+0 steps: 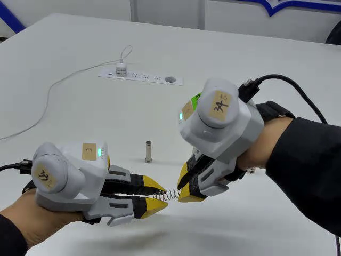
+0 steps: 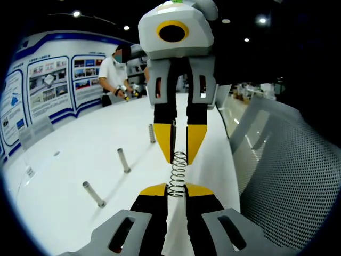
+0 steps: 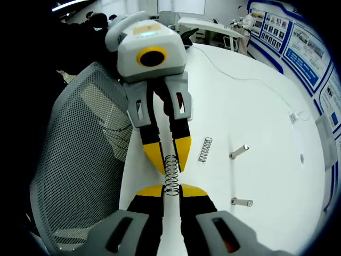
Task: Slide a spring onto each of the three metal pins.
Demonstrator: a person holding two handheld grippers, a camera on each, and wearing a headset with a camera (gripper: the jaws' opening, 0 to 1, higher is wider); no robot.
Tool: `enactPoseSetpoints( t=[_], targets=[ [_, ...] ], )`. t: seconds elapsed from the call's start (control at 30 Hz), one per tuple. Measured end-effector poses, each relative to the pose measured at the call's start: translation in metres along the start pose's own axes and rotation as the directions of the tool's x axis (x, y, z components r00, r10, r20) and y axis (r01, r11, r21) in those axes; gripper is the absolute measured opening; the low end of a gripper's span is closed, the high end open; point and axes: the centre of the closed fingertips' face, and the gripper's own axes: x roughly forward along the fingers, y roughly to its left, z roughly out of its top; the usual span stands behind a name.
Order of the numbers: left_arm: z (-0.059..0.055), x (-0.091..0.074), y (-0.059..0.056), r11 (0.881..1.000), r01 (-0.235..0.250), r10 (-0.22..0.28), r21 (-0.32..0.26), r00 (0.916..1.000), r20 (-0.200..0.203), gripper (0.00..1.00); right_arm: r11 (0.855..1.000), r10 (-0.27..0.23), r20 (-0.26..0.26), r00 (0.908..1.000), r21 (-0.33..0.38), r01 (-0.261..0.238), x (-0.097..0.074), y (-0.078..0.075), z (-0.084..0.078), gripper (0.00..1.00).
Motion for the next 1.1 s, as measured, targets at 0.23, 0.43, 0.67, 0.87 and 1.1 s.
enactPoseSetpoints(
  t=[0.23, 0.43, 0.67, 0.87, 1.1],
  targets=[
    [-0.001, 0.000, 0.000, 1.000, -0.001, 0.001, -0.001, 1.0000, -0.002, 0.11, 1.000, -0.015, 0.057, 0.9982, -0.012, 0.016, -0.007, -0.001, 0.018, 0.12],
    [0.000, 0.001, 0.000, 1.000, -0.001, 0.001, 0.003, 1.0000, 0.001, 0.11, 0.999, -0.021, 0.105, 0.9942, -0.023, 0.024, -0.009, 0.001, 0.036, 0.11],
    [-0.001, 0.000, 0.001, 1.000, -0.004, 0.004, 0.000, 1.0000, 0.006, 0.11, 0.999, -0.028, 0.101, 0.9945, -0.022, 0.030, -0.007, -0.001, 0.037, 0.12],
    [0.001, -0.002, 0.004, 1.000, -0.017, 0.017, -0.009, 0.9997, 0.020, 0.11, 0.999, -0.035, 0.092, 0.9952, -0.005, 0.035, -0.007, -0.003, 0.033, 0.15],
    [0.003, -0.001, 0.003, 1.000, -0.018, 0.018, -0.002, 0.9996, 0.021, 0.11, 0.999, -0.031, 0.089, 0.9955, -0.004, 0.032, -0.004, -0.003, 0.034, 0.12]
  ],
)
